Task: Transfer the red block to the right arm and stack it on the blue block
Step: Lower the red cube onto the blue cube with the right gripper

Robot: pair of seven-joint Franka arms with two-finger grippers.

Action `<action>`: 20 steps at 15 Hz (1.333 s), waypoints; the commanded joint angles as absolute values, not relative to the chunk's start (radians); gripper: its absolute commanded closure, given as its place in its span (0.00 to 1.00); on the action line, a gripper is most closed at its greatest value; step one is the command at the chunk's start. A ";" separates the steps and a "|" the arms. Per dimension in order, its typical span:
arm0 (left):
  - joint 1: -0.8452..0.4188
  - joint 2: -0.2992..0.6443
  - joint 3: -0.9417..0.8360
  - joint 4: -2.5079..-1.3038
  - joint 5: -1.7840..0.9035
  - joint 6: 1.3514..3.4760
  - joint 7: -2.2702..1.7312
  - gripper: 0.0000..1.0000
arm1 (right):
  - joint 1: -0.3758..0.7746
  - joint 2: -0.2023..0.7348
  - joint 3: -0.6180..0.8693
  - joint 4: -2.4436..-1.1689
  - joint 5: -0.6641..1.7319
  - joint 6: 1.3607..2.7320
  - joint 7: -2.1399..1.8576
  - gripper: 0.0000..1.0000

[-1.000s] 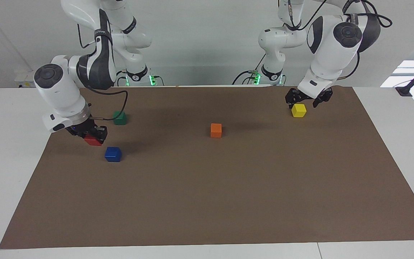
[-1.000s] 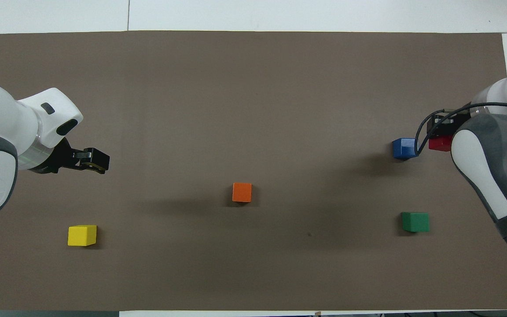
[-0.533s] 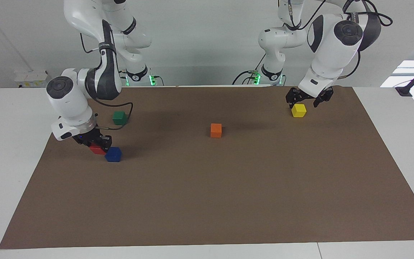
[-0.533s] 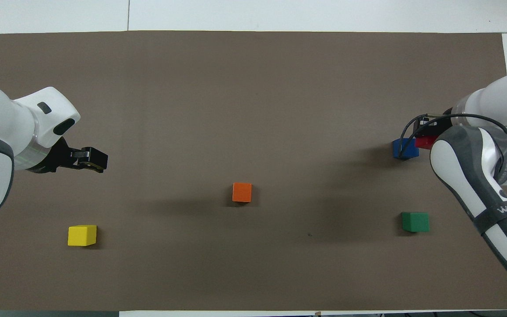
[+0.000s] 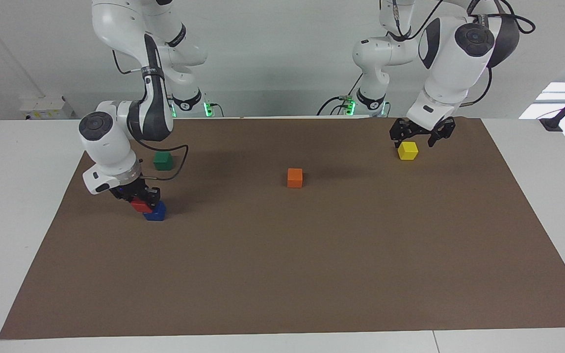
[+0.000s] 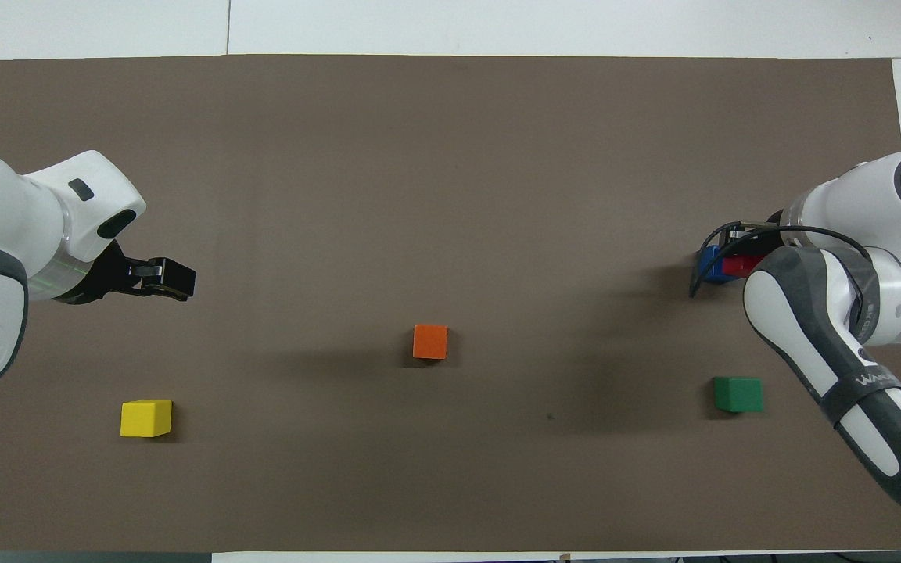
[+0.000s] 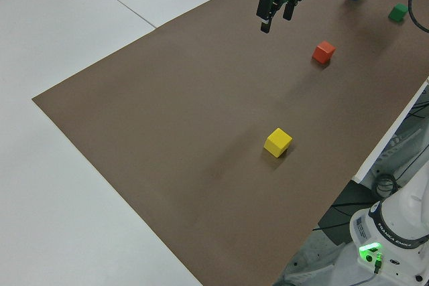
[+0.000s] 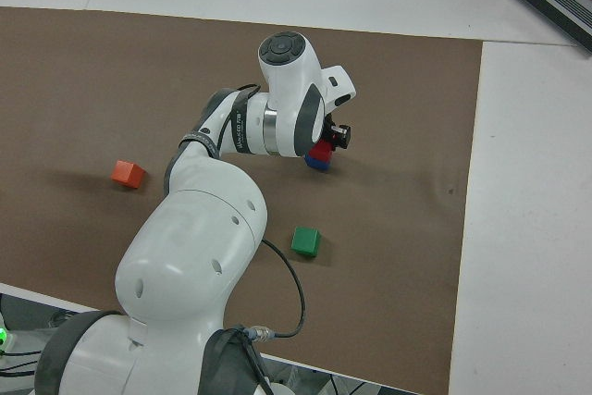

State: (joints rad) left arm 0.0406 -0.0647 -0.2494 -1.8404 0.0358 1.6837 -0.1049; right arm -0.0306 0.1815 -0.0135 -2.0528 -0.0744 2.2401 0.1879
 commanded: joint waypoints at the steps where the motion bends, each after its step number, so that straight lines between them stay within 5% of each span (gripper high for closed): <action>1: 0.031 -0.084 -0.235 -1.861 0.023 1.710 -0.087 0.00 | -0.023 0.166 -0.006 -2.075 -0.103 2.260 0.221 1.00; 20: 0.044 -0.084 -0.229 -1.859 0.023 1.706 -0.100 0.00 | -0.017 0.181 -0.005 -2.085 -0.103 2.292 0.190 1.00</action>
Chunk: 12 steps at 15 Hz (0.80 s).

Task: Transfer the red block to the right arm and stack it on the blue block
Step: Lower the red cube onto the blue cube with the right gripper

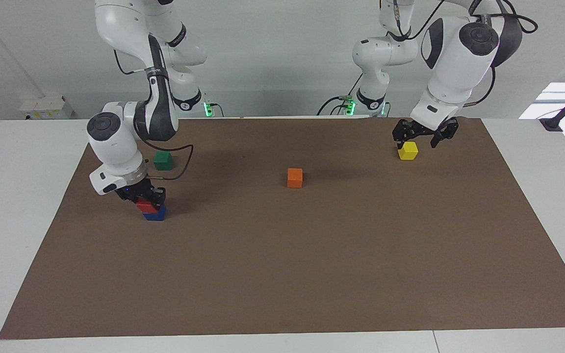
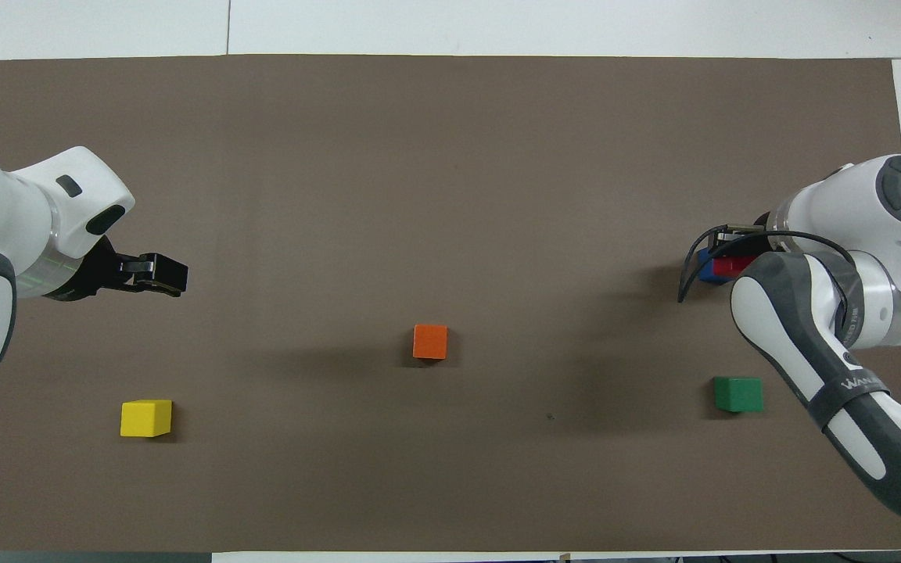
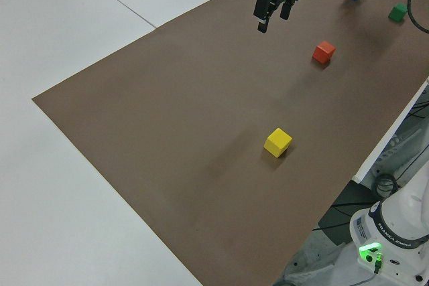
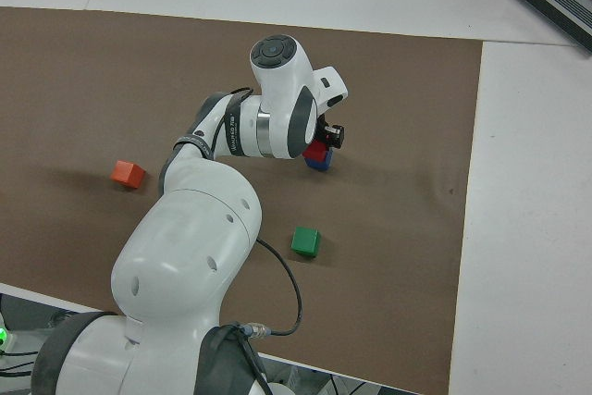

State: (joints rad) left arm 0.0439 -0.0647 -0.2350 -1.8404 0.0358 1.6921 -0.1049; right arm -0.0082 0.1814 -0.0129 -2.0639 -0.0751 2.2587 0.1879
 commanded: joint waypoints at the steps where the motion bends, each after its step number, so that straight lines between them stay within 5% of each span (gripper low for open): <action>1: 0.044 -0.084 -0.229 -1.859 0.023 1.706 -0.101 0.00 | -0.017 0.184 -0.005 -2.086 -0.103 2.304 0.190 1.00; 12: 0.044 -0.084 -0.229 -1.859 0.023 1.706 -0.101 0.00 | -0.017 0.184 -0.005 -2.098 -0.103 2.316 0.190 1.00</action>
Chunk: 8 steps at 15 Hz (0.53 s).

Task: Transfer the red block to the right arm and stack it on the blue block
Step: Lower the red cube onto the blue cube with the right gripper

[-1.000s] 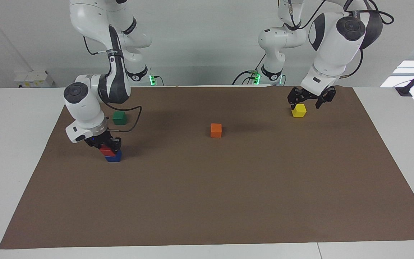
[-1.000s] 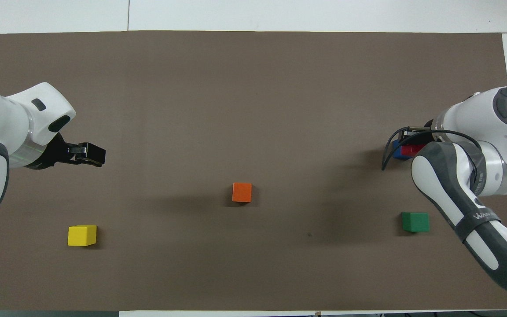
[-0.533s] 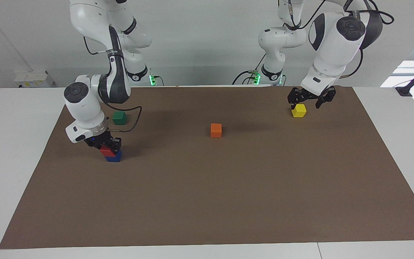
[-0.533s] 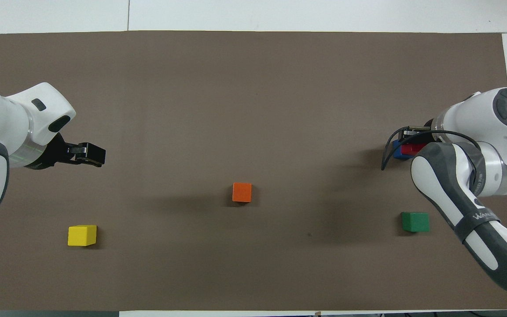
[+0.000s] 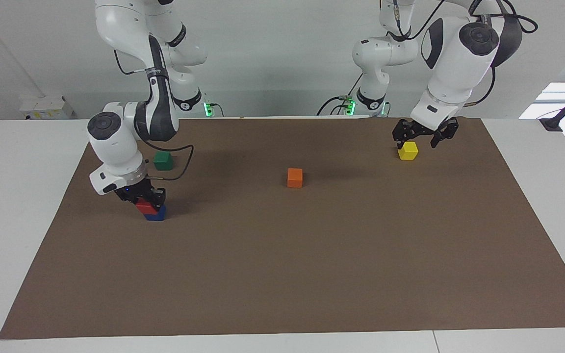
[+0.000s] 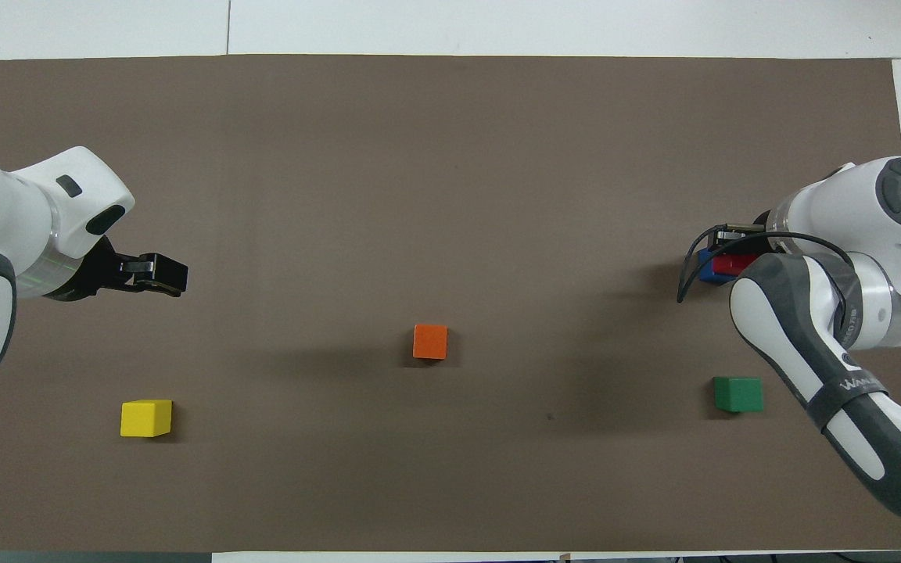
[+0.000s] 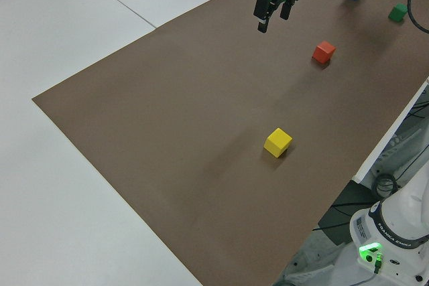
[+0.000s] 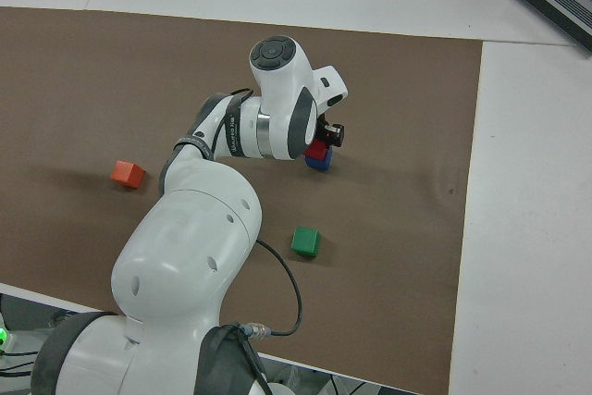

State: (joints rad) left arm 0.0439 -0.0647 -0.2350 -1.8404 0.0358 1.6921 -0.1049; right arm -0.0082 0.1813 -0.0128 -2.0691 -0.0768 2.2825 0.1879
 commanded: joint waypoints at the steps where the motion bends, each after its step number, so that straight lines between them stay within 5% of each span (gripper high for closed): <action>1: 0.044 -0.084 -0.230 -1.859 0.023 1.706 -0.100 0.00 | -0.017 0.184 -0.005 -2.098 -0.103 2.315 0.190 0.87; 3: 0.044 -0.084 -0.229 -1.859 0.023 1.706 -0.101 0.00 | -0.018 0.184 -0.005 -2.098 -0.103 2.310 0.183 0.25; 4: 0.044 -0.084 -0.230 -1.859 0.023 1.706 -0.101 0.00 | -0.018 0.184 -0.006 -2.098 -0.103 2.307 0.183 0.07; 8: 0.044 -0.084 -0.230 -1.859 0.023 1.706 -0.101 0.00 | -0.018 0.183 -0.005 -2.097 -0.103 2.301 0.183 0.00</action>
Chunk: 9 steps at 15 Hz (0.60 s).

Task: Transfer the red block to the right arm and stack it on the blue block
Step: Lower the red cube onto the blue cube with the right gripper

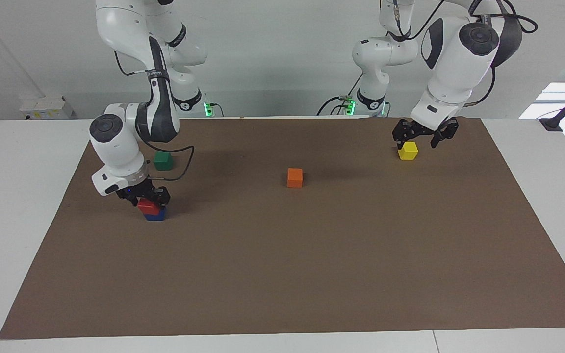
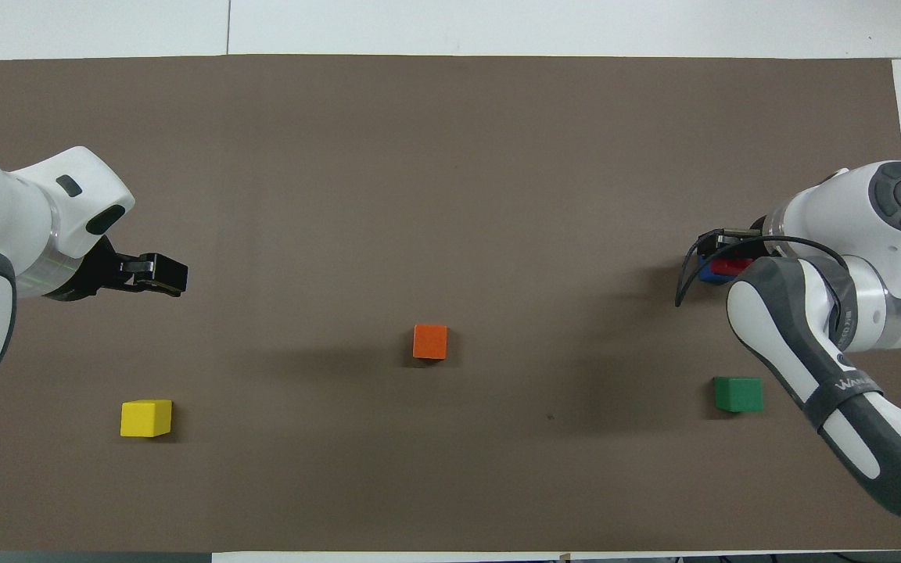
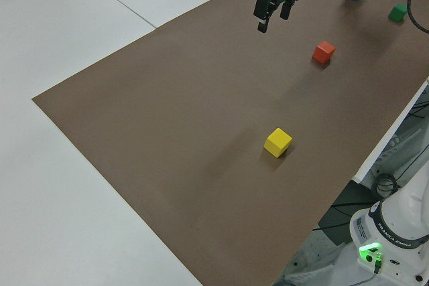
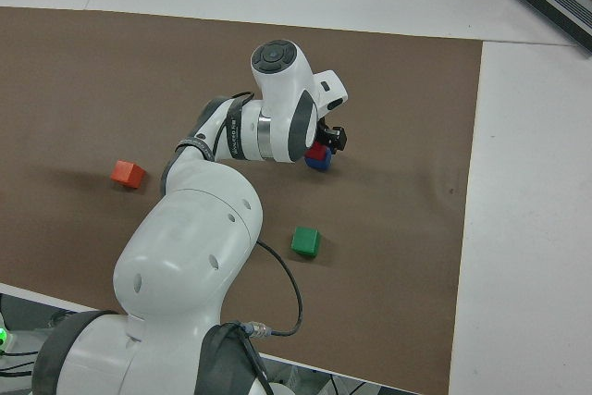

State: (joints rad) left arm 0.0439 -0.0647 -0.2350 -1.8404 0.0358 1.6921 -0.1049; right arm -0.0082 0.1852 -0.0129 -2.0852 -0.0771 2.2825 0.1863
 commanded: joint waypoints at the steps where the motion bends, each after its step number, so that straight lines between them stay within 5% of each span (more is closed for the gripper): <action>1: 0.044 -0.084 -0.230 -1.859 0.023 1.706 -0.101 0.00 | -0.018 0.183 -0.005 -2.097 -0.103 2.301 0.183 0.00; 9: 0.044 -0.084 -0.230 -1.859 0.023 1.706 -0.101 0.00 | -0.018 0.101 -0.003 -1.974 -0.084 2.178 0.183 0.00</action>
